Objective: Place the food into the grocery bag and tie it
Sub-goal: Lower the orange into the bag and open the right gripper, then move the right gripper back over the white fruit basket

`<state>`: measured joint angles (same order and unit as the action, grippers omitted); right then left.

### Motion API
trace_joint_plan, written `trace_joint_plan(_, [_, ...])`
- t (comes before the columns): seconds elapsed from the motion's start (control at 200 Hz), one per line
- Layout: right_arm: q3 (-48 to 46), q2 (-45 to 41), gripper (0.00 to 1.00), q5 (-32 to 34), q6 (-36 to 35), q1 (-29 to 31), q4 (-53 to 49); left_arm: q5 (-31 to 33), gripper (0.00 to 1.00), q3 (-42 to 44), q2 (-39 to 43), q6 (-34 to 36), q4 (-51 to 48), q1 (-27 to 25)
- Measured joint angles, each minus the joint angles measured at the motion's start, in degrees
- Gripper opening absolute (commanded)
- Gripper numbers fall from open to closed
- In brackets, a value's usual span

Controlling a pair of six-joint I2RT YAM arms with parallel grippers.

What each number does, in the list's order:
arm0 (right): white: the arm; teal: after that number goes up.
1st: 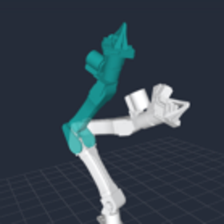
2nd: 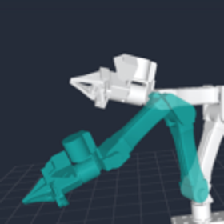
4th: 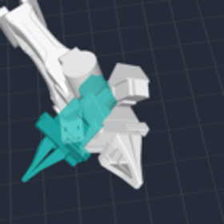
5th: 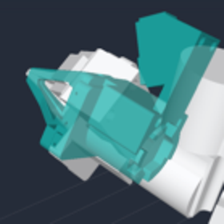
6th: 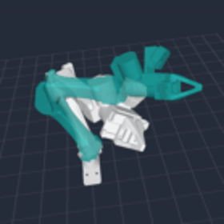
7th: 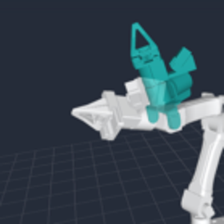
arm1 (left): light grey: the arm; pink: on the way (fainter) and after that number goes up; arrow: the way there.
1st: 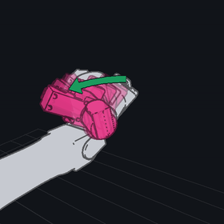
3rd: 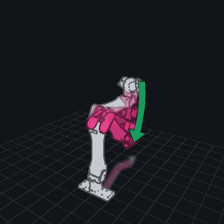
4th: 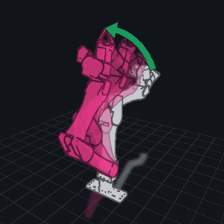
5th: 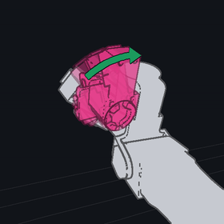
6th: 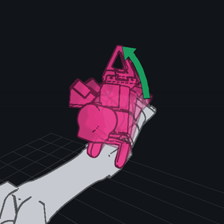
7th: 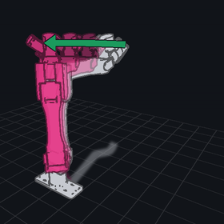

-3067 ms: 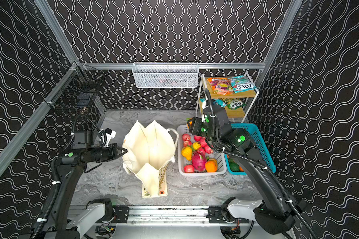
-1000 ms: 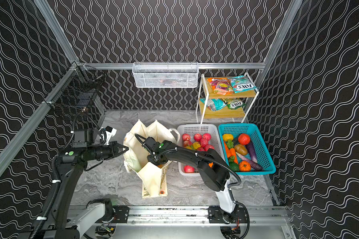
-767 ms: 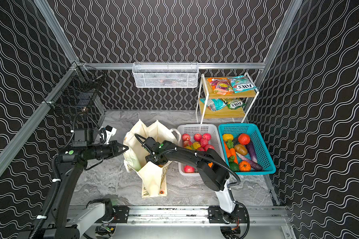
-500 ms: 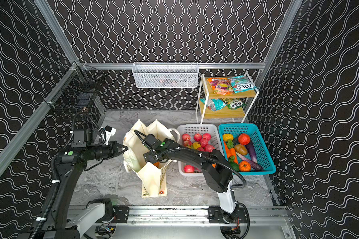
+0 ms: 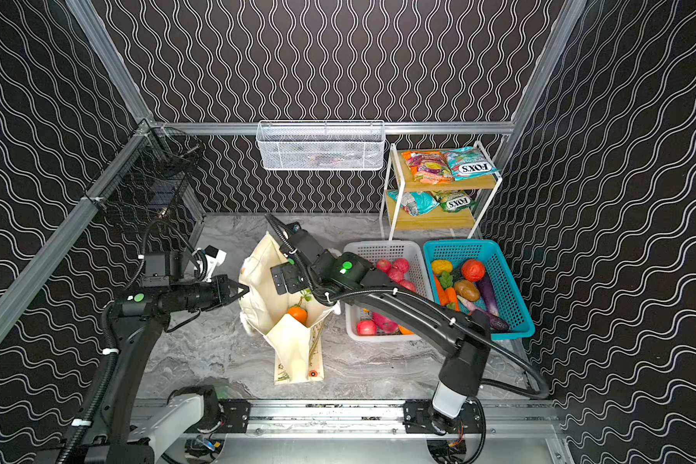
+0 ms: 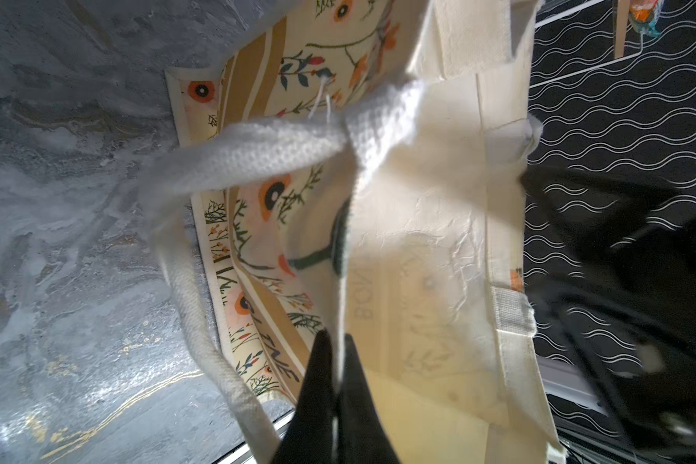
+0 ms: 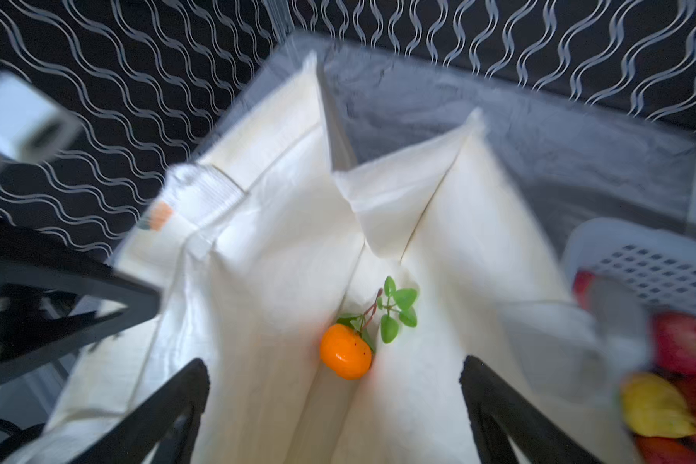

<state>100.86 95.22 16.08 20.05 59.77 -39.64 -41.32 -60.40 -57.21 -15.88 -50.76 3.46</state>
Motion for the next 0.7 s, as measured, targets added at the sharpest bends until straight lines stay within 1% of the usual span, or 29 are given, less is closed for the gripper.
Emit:
trace_joint_plan(0.055, [-0.7, -3.6, 0.98, 1.1, -0.7, 0.2, 0.6, 0.3, 0.0, -0.2, -0.1, 0.0, 0.0, 0.0])
trace_joint_plan(0.145, [-4.3, -10.7, 0.98, 3.6, -2.4, 0.3, 2.3, 0.6, 0.0, -0.3, -0.2, 0.0, -0.1, 0.0])
trace_joint_plan(0.285, [-10.7, -19.7, 0.99, 9.4, -4.7, 0.1, 3.2, 1.0, 0.0, -1.0, -0.4, 0.2, -0.5, 0.0])
trace_joint_plan(0.365, [-13.2, -23.0, 0.99, 12.4, -4.8, -1.0, 2.3, 1.1, 0.0, -1.2, -0.4, 0.2, -0.9, 0.0])
trace_joint_plan(0.435, [-15.6, -25.2, 0.99, 13.9, -4.0, -3.8, 1.0, 1.3, 0.0, -1.4, -0.4, 0.3, -1.3, 0.0])
trace_joint_plan(0.536, [-20.2, -26.8, 0.99, 13.9, -1.6, -8.8, -1.4, 1.5, 0.0, -1.4, -0.2, 0.9, -1.5, 0.0])
trace_joint_plan(0.636, [-25.6, -28.3, 0.99, 11.0, 1.0, -13.6, -3.4, 1.4, 0.0, -0.5, 0.3, 0.9, -1.2, 0.0])
trace_joint_plan(0.701, [-28.1, -28.8, 0.99, 9.3, 2.6, -15.6, -4.7, 1.3, 0.0, 0.0, 0.5, 0.9, -1.1, 0.0])
